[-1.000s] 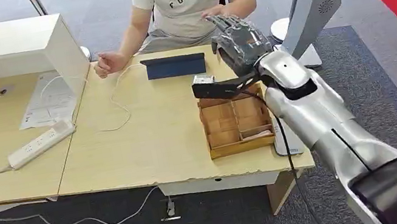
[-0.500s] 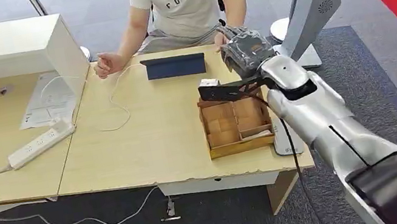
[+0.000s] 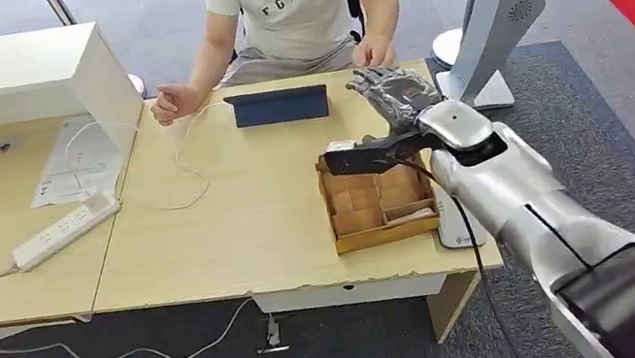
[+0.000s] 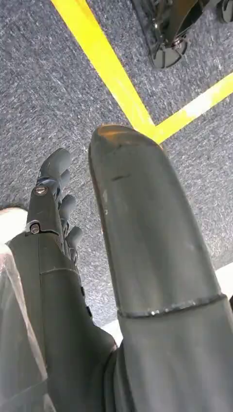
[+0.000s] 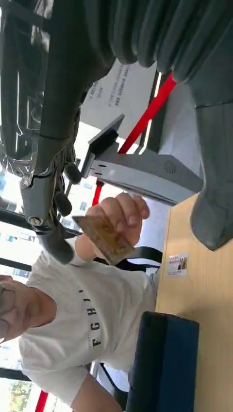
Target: Pass the card to the sensor for recognition and then transmit it.
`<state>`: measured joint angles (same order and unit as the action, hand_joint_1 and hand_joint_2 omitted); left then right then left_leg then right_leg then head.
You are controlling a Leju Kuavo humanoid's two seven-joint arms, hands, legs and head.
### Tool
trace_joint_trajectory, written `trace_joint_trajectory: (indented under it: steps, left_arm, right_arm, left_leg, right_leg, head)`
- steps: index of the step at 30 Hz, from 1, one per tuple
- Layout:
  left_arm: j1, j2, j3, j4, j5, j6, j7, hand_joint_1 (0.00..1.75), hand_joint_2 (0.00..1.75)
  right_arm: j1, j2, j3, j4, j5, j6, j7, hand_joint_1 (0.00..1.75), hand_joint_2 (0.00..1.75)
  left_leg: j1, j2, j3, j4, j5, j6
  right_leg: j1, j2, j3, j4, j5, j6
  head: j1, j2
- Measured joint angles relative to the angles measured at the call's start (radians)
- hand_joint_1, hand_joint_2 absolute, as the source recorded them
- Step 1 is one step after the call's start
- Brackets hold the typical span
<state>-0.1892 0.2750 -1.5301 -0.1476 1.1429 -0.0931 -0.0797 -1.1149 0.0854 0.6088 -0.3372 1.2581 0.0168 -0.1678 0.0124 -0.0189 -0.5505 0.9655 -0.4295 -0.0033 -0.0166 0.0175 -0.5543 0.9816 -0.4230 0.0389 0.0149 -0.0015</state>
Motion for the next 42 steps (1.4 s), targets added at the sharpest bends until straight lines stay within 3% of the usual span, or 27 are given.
trace_joint_trajectory:
  steps: [6, 12, 19, 22, 23, 24, 29, 33, 38, 42]
  left_arm:
    - [0.001, 0.0, 0.0, 0.0, 0.0, 0.0, 0.006, 0.0, 0.0]
    - [0.004, 0.001, 0.0, 0.0, 0.001, -0.014, 0.007, 0.0, 0.0]
    - [0.012, 0.004, 0.0, 0.0, 0.024, -0.024, 0.013, 0.0, 0.0]
    - [0.016, 0.005, 0.002, 0.0, 0.04, -0.024, 0.027, 0.0, 0.0]
    - [0.016, 0.005, 0.003, 0.0, 0.044, -0.024, 0.031, 0.0, 0.0]
    - [0.018, 0.005, 0.004, 0.0, 0.056, -0.024, 0.042, 0.0, 0.0]
    - [0.021, 0.008, 0.01, 0.0, 0.089, -0.02, 0.073, 0.0, 0.0]
    - [0.022, 0.01, 0.014, 0.0, 0.113, -0.011, 0.088, 0.0, 0.0]
    - [0.02, 0.008, 0.034, 0.0, 0.145, 0.002, 0.1, 0.0, 0.0]
    - [0.016, 0.004, 0.044, 0.0, 0.146, 0.013, 0.103, 0.0, 0.0]
  right_arm:
    - [-0.002, -0.018, 0.004, 0.014, 0.016, -0.003, 0.019, 0.0, 0.0]
    - [-0.018, -0.102, 0.003, 0.023, 0.033, -0.003, 0.059, 0.0, 0.0]
    - [-0.001, -0.289, -0.037, 0.038, -0.038, 0.041, 0.081, 0.0, 0.0]
    - [0.029, -0.413, -0.084, 0.045, -0.104, 0.04, 0.094, 0.0, 0.0]
    - [0.038, -0.433, -0.094, 0.047, -0.116, 0.041, 0.1, 0.0, 0.0]
    - [0.059, -0.489, -0.12, 0.05, -0.157, 0.055, 0.13, 0.0, 0.0]
    - [0.242, -0.669, -0.251, 0.06, -0.333, 0.067, 0.154, 0.0, 0.0]
    - [0.432, -0.77, -0.361, 0.068, -0.439, 0.052, 0.153, 0.0, 0.0]
    - [0.701, -0.804, -0.521, 0.081, -0.517, 0.042, 0.137, 0.0, 0.0]
    - [0.862, -0.767, -0.62, 0.094, -0.558, 0.029, 0.132, 0.0, 0.0]
  left_leg:
    - [0.0, 0.0, 0.0, 0.0, 0.0, 0.0]
    - [0.0, -0.001, 0.001, 0.001, 0.0, 0.0]
    - [-0.001, -0.001, 0.001, 0.002, -0.001, 0.001]
    - [0.0, -0.003, 0.0, 0.002, -0.002, 0.002]
    - [-0.001, -0.004, -0.001, 0.002, -0.002, 0.002]
    - [-0.001, -0.003, 0.0, 0.002, -0.003, 0.003]
    - [0.0, -0.009, 0.005, 0.002, -0.007, 0.004]
    - [0.002, -0.006, 0.009, 0.001, -0.013, 0.004]
    - [0.001, -0.01, 0.013, 0.0, -0.017, 0.003]
    - [0.003, -0.009, 0.016, -0.001, -0.018, 0.002]
  right_leg:
    - [0.0, 0.0, 0.0, 0.0, 0.0, 0.0]
    - [0.0, 0.0, 0.0, -0.001, 0.0, 0.0]
    - [-0.001, -0.001, 0.0, -0.003, 0.0, 0.001]
    - [-0.001, -0.002, 0.002, -0.004, 0.0, 0.001]
    - [-0.001, -0.003, 0.002, -0.004, 0.0, 0.001]
    - [-0.001, -0.002, 0.002, -0.005, 0.0, 0.001]
    - [0.0, -0.007, 0.011, -0.007, -0.005, 0.005]
    - [0.002, -0.004, 0.015, -0.008, -0.008, 0.004]
    - [0.002, -0.008, 0.02, -0.007, -0.015, 0.002]
    - [0.003, -0.007, 0.022, -0.007, -0.018, 0.0]
  head:
    - [0.0, 0.0]
    - [0.0, 0.0]
    - [0.0, 0.0]
    - [0.0, 0.0]
    - [0.0, 0.0]
    - [0.0, 0.0]
    - [0.001, 0.0]
    - [-0.001, 0.0]
    - [0.0, 0.0]
    - [-0.001, 0.0]
